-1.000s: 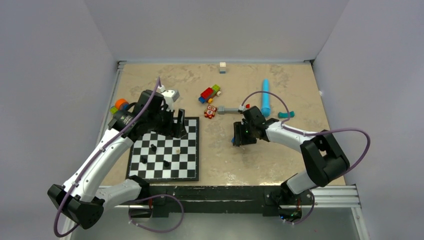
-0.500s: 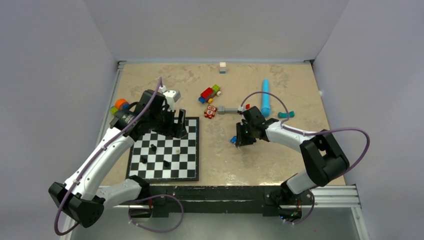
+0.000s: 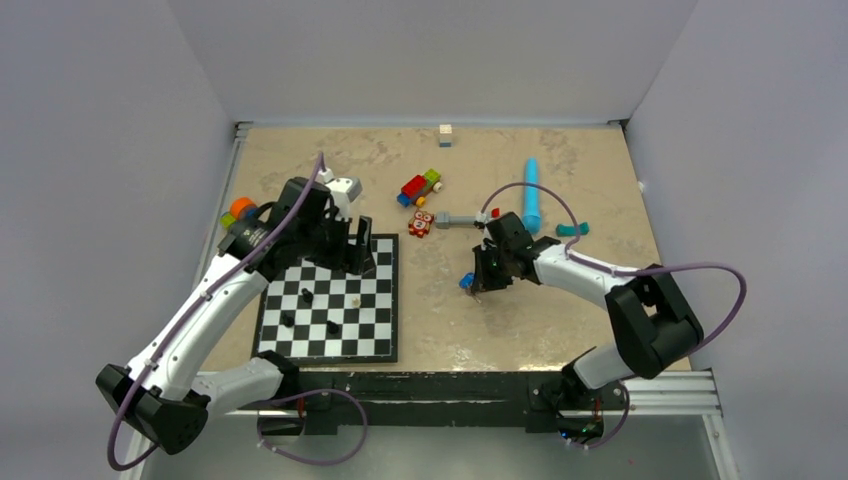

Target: Remove the keys from the keyring

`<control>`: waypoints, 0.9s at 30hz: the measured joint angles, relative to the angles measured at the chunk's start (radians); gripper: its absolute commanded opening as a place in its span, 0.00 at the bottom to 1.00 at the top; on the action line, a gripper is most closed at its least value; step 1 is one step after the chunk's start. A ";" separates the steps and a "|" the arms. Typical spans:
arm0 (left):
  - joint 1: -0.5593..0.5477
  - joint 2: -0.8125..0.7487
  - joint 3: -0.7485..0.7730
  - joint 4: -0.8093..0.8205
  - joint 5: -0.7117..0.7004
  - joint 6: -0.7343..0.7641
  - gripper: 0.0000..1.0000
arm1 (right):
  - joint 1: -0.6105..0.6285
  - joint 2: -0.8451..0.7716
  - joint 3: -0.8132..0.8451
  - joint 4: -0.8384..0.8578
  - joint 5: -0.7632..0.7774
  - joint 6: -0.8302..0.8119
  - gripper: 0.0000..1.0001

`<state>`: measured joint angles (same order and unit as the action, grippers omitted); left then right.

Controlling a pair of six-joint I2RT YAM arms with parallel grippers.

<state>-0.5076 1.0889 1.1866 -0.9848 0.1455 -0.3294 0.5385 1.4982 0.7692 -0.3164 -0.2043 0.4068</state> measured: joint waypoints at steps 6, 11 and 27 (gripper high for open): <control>0.000 0.000 0.057 -0.012 0.025 0.007 0.82 | 0.000 -0.083 0.028 -0.068 -0.024 0.000 0.00; 0.000 0.000 0.143 -0.028 0.086 0.015 0.84 | 0.000 -0.176 0.131 -0.136 -0.053 -0.004 0.00; 0.000 0.095 0.480 0.063 0.535 0.064 0.72 | 0.000 -0.380 0.502 -0.273 -0.333 -0.054 0.00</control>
<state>-0.5076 1.1835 1.6661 -0.9222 0.6804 -0.2649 0.5385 1.1179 1.2716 -0.5896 -0.5377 0.3531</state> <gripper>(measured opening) 0.755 0.007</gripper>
